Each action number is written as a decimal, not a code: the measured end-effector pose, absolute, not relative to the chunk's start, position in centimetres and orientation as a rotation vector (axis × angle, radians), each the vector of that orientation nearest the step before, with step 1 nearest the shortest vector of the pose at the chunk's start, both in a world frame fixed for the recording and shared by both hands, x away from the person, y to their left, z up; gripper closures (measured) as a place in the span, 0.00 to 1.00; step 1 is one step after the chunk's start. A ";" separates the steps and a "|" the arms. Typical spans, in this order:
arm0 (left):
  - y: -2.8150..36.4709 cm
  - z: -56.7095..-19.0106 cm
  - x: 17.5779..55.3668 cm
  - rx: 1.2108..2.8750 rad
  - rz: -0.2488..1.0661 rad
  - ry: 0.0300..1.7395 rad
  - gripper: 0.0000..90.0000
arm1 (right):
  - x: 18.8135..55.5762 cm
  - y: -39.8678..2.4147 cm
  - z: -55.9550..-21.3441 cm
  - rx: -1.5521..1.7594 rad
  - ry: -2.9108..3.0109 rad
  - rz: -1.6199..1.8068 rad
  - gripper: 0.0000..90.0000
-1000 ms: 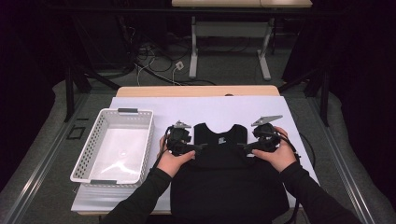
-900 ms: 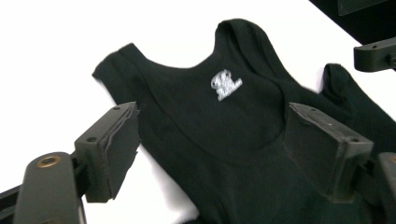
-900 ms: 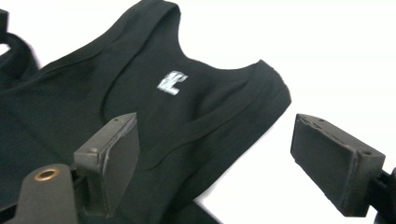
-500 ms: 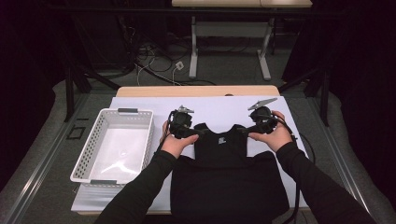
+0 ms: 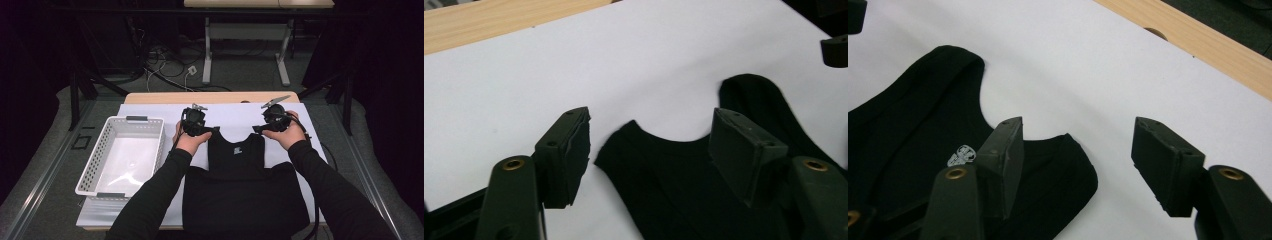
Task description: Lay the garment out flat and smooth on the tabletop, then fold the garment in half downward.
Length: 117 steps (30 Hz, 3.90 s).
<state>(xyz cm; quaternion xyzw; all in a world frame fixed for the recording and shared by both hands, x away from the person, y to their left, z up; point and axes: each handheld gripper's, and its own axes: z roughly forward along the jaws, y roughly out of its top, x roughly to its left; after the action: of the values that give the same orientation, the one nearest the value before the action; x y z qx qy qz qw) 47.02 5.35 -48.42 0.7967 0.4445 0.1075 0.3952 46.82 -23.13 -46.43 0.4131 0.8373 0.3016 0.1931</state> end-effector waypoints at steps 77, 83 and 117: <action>4.9 -54.8 50.5 2.154 0.220 1.186 0.97 | 49.7 -23.8 -54.0 1.402 2.371 0.823 0.96; 5.4 -53.8 50.5 2.114 0.241 1.186 0.98 | 49.8 -24.7 -52.7 1.408 2.292 0.890 0.97; 5.7 -43.4 51.4 1.981 0.415 1.057 0.98 | 50.6 -24.7 -42.5 1.263 2.119 1.020 0.97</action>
<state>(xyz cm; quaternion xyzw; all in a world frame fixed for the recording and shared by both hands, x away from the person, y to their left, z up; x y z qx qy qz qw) 51.45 5.68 -43.36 0.7890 0.4210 0.1654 0.4158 50.58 -24.67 -42.50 0.4600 0.7718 0.3714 0.2339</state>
